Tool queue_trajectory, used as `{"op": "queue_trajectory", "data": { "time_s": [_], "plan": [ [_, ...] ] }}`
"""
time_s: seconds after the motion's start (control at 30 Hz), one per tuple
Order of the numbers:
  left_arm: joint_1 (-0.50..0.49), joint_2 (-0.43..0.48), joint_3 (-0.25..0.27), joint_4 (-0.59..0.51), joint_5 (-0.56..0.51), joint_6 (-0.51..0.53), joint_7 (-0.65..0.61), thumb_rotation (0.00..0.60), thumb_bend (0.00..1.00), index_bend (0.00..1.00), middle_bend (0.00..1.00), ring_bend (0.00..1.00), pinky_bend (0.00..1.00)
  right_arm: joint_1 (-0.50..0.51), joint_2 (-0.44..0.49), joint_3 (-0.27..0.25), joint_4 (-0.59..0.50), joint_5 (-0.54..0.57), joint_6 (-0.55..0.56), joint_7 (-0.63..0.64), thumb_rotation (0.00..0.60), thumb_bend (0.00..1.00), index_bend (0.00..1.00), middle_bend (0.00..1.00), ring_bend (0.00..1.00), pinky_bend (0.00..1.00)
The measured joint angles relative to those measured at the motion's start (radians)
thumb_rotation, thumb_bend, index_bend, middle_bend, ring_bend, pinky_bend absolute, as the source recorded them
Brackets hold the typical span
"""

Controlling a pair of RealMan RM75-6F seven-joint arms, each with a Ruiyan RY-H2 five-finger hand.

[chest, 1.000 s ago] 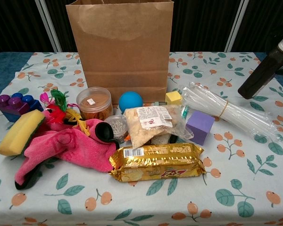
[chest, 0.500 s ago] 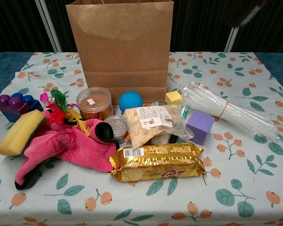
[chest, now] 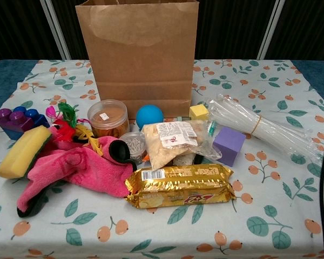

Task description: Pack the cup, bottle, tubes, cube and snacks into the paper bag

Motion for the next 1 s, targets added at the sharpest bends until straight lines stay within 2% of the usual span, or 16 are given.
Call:
{"op": "queue_trajectory", "data": {
  "time_s": [0.23, 0.43, 1.0],
  "plan": [
    [0.0, -0.004, -0.004, 0.024, -0.009, -0.004, -0.024, 0.6, 0.0, 0.11, 0.1, 0.06, 0.16, 0.129, -0.174, -0.005, 0.149, 0.09, -0.011, -0.053, 0.6, 0.25, 0.81, 0.58, 0.51, 0.66],
    [0.0, -0.005, -0.013, 0.042, -0.024, -0.007, -0.045, 0.6, 0.0, 0.11, 0.1, 0.06, 0.16, 0.197, -0.266, -0.011, 0.237, 0.158, -0.014, -0.08, 0.6, 0.25, 0.81, 0.58, 0.51, 0.66],
    [-0.006, -0.018, -0.024, 0.07, -0.046, -0.027, -0.069, 0.6, 0.0, 0.11, 0.1, 0.06, 0.16, 0.272, -0.357, -0.038, 0.375, 0.269, -0.052, -0.095, 0.6, 0.25, 0.81, 0.58, 0.51, 0.66]
  ]
}}
